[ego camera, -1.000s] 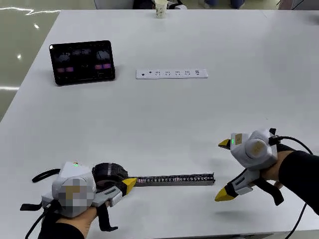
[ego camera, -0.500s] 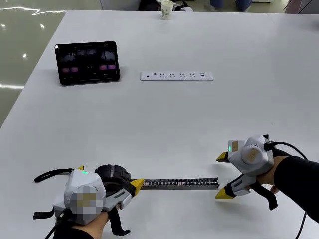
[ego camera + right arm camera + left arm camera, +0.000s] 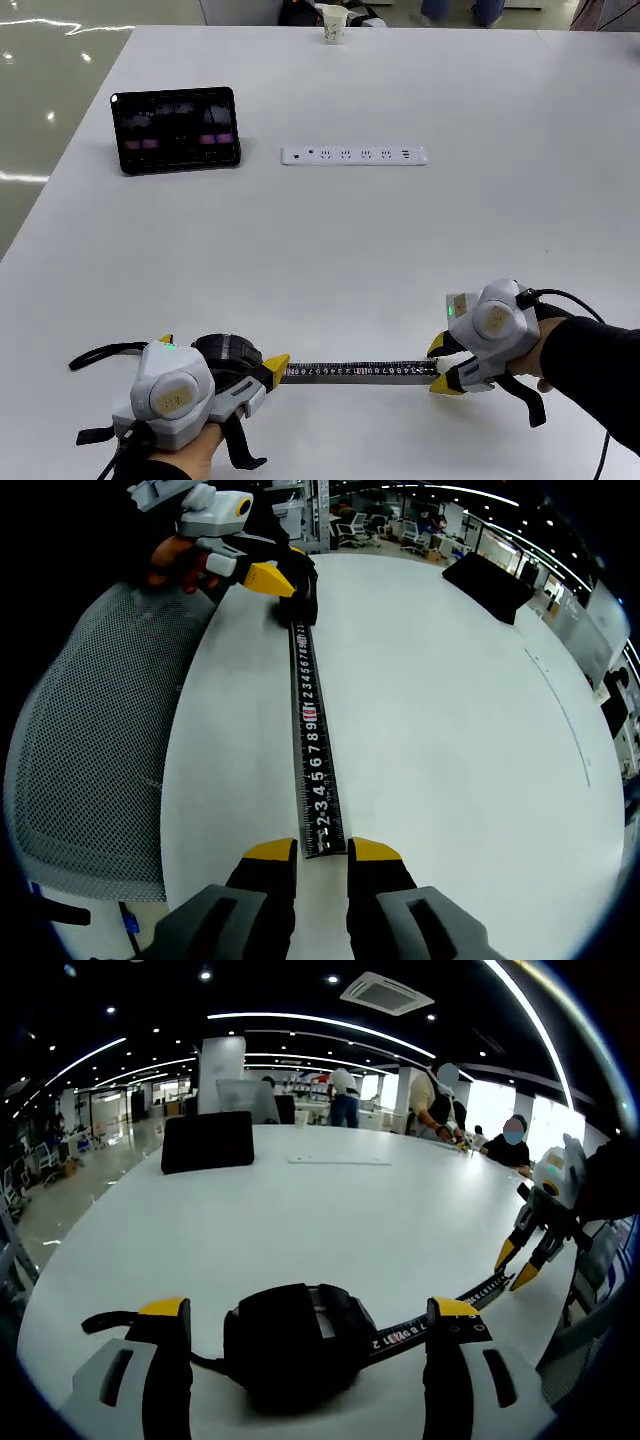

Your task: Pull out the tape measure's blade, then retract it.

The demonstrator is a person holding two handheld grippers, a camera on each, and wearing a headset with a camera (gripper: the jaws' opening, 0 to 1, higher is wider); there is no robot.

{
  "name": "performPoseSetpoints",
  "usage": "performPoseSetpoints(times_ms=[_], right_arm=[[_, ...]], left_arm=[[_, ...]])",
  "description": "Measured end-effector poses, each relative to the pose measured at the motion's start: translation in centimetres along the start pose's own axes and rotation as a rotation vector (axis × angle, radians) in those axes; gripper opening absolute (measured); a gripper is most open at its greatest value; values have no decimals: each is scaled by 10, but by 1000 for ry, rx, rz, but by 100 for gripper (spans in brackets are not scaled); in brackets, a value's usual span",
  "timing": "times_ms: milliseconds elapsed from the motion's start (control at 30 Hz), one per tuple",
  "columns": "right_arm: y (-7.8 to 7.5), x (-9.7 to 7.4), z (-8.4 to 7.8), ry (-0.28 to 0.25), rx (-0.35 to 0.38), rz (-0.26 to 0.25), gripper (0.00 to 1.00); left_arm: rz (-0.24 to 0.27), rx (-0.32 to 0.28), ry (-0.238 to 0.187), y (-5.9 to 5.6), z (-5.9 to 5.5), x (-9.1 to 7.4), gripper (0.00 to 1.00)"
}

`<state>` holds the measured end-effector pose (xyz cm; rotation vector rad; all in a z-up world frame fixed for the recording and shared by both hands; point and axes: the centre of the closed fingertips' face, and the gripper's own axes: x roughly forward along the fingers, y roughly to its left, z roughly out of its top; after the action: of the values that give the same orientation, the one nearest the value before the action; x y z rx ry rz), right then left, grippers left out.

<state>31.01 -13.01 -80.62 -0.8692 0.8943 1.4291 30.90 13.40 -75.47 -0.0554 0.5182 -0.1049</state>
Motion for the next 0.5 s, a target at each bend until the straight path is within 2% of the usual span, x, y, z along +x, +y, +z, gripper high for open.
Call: performPoseSetpoints(times_ms=[133,267,300,333,467,500], right_arm=[[0,4,-2,25,-60,-8,12],[0,3,-2,36,-54,-9,11],[0,3,-2,31,7,-7,11],[-1,3,-2,29,25,-7,11],[-2,4,-2,45,3,-7,11],[-2,4,-2,54,-7,-6,11]], left_arm=[[0,1,4,0,-1,1,93],[4,0,11,1,-3,3,89],[7,-1,15,2,-4,3,87],[12,-3,19,2,-4,2,86],[29,-28,45,7,-8,5,76],[32,-54,57,7,-10,6,75]])
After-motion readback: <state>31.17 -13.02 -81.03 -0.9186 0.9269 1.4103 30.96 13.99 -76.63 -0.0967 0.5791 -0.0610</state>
